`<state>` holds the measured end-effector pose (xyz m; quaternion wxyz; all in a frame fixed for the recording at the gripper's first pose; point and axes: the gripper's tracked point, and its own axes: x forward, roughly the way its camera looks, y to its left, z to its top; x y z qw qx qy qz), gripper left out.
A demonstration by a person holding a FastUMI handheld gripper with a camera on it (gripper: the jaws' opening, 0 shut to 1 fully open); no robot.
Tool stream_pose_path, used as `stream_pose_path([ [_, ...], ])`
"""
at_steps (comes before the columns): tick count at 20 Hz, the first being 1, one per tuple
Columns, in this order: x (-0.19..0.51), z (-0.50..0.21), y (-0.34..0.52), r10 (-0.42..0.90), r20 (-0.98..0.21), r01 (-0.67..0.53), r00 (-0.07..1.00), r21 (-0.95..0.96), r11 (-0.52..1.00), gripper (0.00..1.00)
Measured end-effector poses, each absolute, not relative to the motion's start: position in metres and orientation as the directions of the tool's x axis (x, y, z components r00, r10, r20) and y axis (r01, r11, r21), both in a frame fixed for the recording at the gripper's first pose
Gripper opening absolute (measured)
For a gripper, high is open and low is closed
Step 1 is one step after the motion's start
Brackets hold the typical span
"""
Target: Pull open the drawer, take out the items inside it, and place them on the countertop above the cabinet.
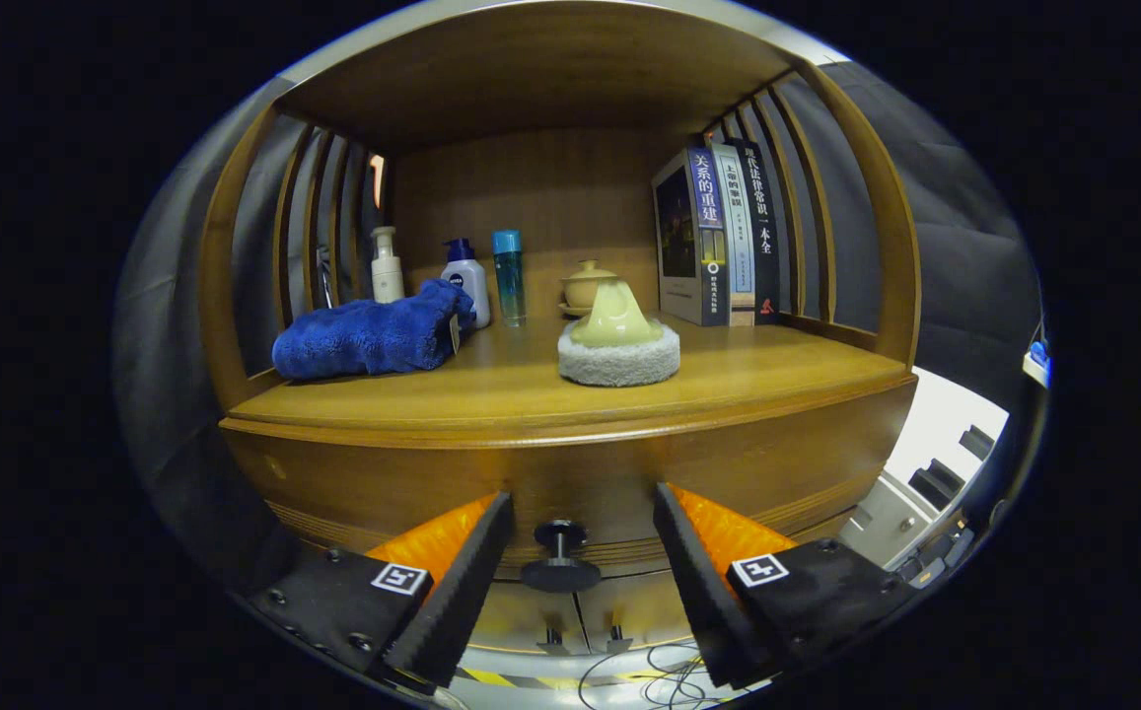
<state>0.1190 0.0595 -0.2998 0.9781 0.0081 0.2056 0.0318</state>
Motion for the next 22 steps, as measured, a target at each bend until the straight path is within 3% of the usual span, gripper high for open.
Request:
stream_pose_path([
  [15,0.056,-0.024,0.031,0.048,-0.184,-0.045,0.982,0.019,0.999,0.97],
  [22,0.037,0.055,0.029,0.058,-0.124,-0.061,0.991,-0.018,0.998,0.97],
])
